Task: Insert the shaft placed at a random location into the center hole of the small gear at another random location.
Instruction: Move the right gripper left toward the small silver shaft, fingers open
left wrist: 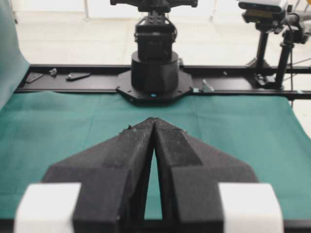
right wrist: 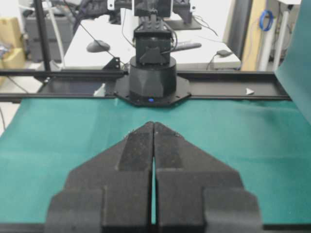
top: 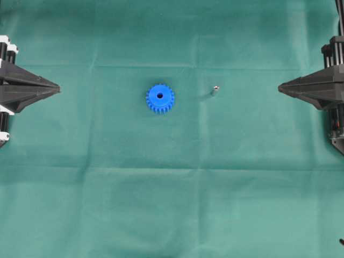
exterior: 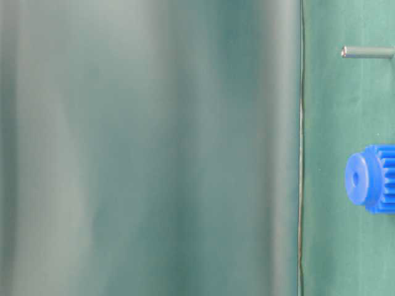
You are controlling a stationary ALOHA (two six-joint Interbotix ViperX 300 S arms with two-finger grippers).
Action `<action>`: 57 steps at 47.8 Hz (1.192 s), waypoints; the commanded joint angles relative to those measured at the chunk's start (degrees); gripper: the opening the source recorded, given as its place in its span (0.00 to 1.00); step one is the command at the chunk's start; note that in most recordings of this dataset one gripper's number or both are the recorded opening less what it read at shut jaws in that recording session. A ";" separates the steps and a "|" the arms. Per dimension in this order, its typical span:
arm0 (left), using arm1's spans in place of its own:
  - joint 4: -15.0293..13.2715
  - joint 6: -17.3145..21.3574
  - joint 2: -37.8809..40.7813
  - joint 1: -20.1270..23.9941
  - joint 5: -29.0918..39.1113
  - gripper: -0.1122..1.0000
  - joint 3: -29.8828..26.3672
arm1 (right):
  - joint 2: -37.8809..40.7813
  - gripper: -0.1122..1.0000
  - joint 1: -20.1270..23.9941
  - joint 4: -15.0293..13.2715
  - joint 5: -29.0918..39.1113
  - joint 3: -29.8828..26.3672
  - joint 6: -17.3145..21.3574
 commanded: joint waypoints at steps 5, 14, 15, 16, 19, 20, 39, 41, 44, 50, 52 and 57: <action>0.70 -0.26 0.88 0.26 3.08 0.13 -1.85 | 1.14 0.11 -1.58 -0.44 0.88 -2.20 0.18; 0.70 -0.35 0.88 0.62 3.08 0.13 -1.85 | 3.60 0.11 -4.48 -0.53 1.32 -1.93 0.00; 0.70 -0.35 0.97 0.70 3.08 0.13 -1.85 | 4.13 0.11 -4.83 -0.53 1.05 -1.85 0.00; 0.70 -0.35 0.97 0.70 3.08 0.13 -1.85 | 4.66 0.11 -5.10 -0.53 0.70 -1.76 0.00; 0.70 -0.35 0.97 0.97 3.08 0.13 -1.85 | 6.68 0.11 -5.71 -0.53 -0.70 -1.41 0.00; 0.70 -0.35 0.97 0.97 3.08 0.13 -1.85 | 7.47 0.11 -5.89 -0.53 -1.14 -1.41 0.00; 0.79 -0.35 0.97 2.11 3.25 0.13 -1.58 | 30.50 0.79 -8.79 -0.53 -12.48 -1.49 -0.26; 0.79 -0.35 0.97 2.20 3.34 0.13 -1.58 | 32.70 0.87 -9.05 -0.44 -13.71 -1.49 -0.26; 0.70 -0.35 0.97 2.20 3.34 0.13 -1.49 | 36.30 0.89 -9.40 -0.26 -16.00 -1.49 -0.26; 0.79 -0.35 0.97 2.20 3.43 0.13 -1.41 | 41.22 0.86 -9.93 0.09 -19.69 -1.49 -0.26; 0.79 -0.35 0.97 2.20 3.52 0.13 -1.41 | 42.63 0.87 -10.02 0.26 -20.74 -1.58 -0.26; 0.79 -0.35 0.97 2.11 3.52 0.13 -1.32 | 45.79 0.87 -10.72 0.79 -22.94 -1.58 -0.26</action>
